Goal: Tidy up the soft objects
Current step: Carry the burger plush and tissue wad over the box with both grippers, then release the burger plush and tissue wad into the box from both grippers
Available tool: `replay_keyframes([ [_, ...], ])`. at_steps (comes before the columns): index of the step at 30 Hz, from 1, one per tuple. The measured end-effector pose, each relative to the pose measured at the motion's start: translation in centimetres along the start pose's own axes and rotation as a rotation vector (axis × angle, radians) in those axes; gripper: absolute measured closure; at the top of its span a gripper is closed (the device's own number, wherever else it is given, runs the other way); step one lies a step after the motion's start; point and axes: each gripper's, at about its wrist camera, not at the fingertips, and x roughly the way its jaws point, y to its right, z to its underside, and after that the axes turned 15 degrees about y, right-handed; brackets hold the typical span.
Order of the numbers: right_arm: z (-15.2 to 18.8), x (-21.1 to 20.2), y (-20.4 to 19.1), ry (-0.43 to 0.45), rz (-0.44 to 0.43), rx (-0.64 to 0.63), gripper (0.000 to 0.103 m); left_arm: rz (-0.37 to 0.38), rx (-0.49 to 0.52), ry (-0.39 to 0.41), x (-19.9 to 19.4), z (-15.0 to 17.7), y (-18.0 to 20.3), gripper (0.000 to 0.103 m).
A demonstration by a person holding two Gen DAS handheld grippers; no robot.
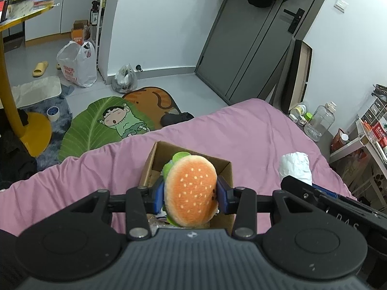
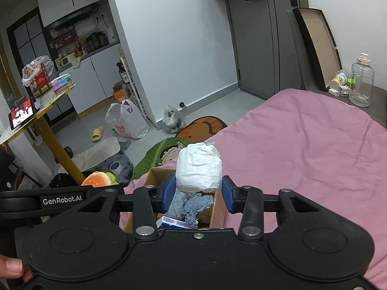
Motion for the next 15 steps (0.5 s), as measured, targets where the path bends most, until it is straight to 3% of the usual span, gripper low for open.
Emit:
replay_keyframes([
  [8, 0.6, 0.9, -0.3, -0.022, 0.009, -0.006, 0.062, 0.005, -0.013, -0.052, 1.4, 1.1, -0.8, 0.06],
  [15, 0.9, 2.0, -0.5, -0.046, 0.012, -0.005, 0.062, 0.001, -0.046, -0.129, 2.8, 1.3, -1.8, 0.041],
])
